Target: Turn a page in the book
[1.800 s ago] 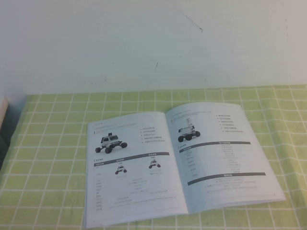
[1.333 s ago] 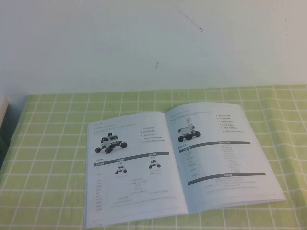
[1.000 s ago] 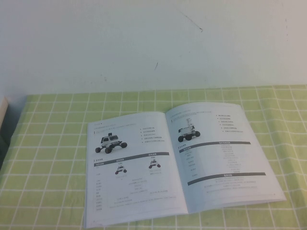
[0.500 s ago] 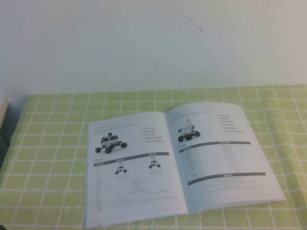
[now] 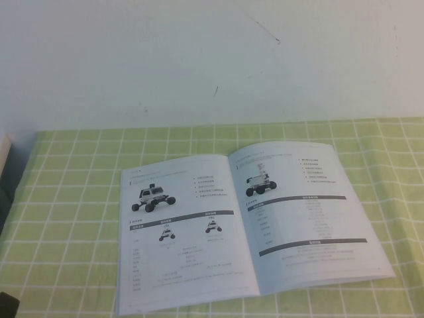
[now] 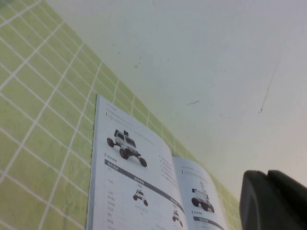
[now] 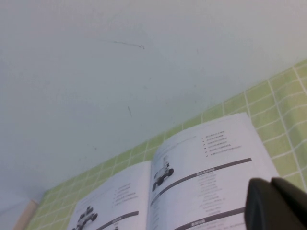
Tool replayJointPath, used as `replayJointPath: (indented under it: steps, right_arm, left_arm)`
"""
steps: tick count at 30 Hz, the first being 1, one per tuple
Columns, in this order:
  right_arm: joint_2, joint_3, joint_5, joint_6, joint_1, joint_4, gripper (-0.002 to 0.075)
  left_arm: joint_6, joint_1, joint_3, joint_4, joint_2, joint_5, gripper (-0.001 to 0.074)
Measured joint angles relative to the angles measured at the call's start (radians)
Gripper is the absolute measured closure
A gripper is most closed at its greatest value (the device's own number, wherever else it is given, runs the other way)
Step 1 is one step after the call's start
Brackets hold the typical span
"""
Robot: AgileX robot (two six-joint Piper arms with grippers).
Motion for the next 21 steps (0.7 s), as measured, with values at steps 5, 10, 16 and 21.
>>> replayJointPath:
  steps: [5, 10, 16, 21]
  right_arm:
    - [0.0, 0.0, 0.0, -0.143, 0.0, 0.0, 0.0729]
    - [0.0, 0.0, -0.055, -0.197, 0.0, 0.047, 0.0729]
    - [0.022, -0.06, -0.076, -0.256, 0.0, 0.055, 0.0729]
    - [0.191, -0.201, -0.027, -0.293, 0.0, -0.029, 0.0729]
  left_arm:
    - [0.067, 0.0, 0.0, 0.0, 0.0, 0.04, 0.0738]
    - [0.102, 0.0, 0.0, -0.033, 0.0, 0.039, 0.0738]
    - [0.104, 0.0, 0.0, -0.058, 0.0, 0.023, 0.0738]
    - [0.149, 0.0, -0.124, 0.098, 0.146, 0.117, 0.0738]
